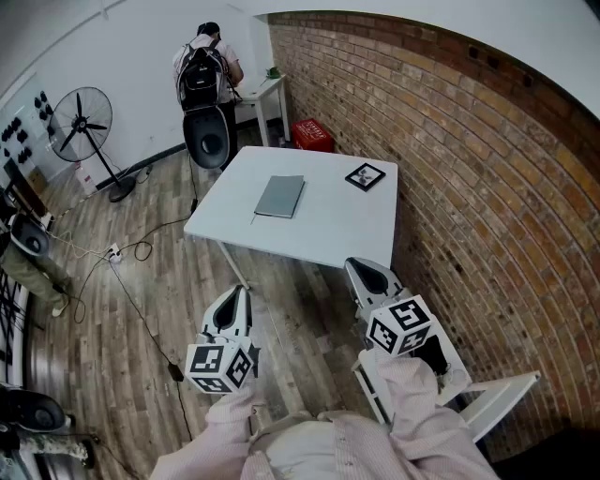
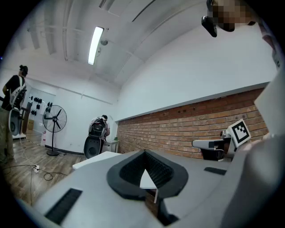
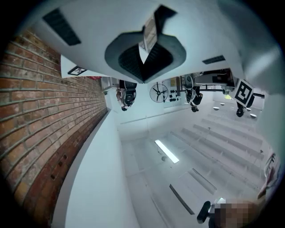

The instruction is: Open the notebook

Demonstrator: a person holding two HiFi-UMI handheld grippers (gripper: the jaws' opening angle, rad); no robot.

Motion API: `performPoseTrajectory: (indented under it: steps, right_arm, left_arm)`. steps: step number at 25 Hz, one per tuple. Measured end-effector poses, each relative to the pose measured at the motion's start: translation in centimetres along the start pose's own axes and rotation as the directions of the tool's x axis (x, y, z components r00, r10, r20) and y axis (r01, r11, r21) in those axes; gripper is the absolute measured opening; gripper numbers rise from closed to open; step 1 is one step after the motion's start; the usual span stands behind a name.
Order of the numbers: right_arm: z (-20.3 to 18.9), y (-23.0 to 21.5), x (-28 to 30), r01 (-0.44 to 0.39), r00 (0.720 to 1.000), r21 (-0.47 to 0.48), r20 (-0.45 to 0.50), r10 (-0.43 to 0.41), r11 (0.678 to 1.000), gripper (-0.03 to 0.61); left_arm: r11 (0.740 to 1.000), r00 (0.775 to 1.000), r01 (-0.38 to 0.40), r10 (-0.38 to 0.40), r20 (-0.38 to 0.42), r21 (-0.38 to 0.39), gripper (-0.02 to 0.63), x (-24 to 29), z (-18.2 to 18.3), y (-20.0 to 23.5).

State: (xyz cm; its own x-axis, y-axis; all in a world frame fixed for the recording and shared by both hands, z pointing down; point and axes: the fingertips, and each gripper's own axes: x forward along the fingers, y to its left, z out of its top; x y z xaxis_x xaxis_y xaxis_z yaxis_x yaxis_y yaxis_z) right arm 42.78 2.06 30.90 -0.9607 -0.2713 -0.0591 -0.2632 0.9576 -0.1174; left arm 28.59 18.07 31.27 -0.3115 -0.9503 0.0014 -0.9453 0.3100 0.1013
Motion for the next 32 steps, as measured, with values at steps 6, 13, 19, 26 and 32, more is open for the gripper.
performPoseTrajectory:
  steps: [6,13,19,26,32]
  right_arm:
    - [-0.3,-0.3,0.0,-0.005,1.0,0.009,0.012,0.005,1.0,0.003]
    - [-1.4,-1.4,0.6,0.0,1.0,0.047,-0.011,0.001,0.999,0.014]
    - [-2.6,-1.9,1.7,0.012,0.999,0.083,-0.036,-0.009,0.996,0.107]
    - [-3.8,-2.4,5.2,0.007,0.998,0.089,-0.066,-0.001,0.996,0.156]
    - [-5.8,-3.3,11.4,0.028,0.993,0.092,-0.113,-0.017,0.995,0.161]
  left_arm:
    - [1.0,1.0,0.003,-0.003,-0.014,-0.006,-0.008,0.1,-0.6,-0.4]
    - [1.0,1.0,-0.01,0.01,-0.021,-0.007,-0.008,0.2,-0.9,-0.3]
    - [1.0,0.999,-0.026,0.025,-0.046,-0.018,-0.008,0.6,-1.9,0.5]
    - [0.999,0.998,-0.016,0.014,-0.063,-0.033,-0.008,3.5,-2.3,3.1]
    - [0.999,0.995,0.002,-0.007,-0.098,-0.053,-0.008,7.6,-3.4,7.4]
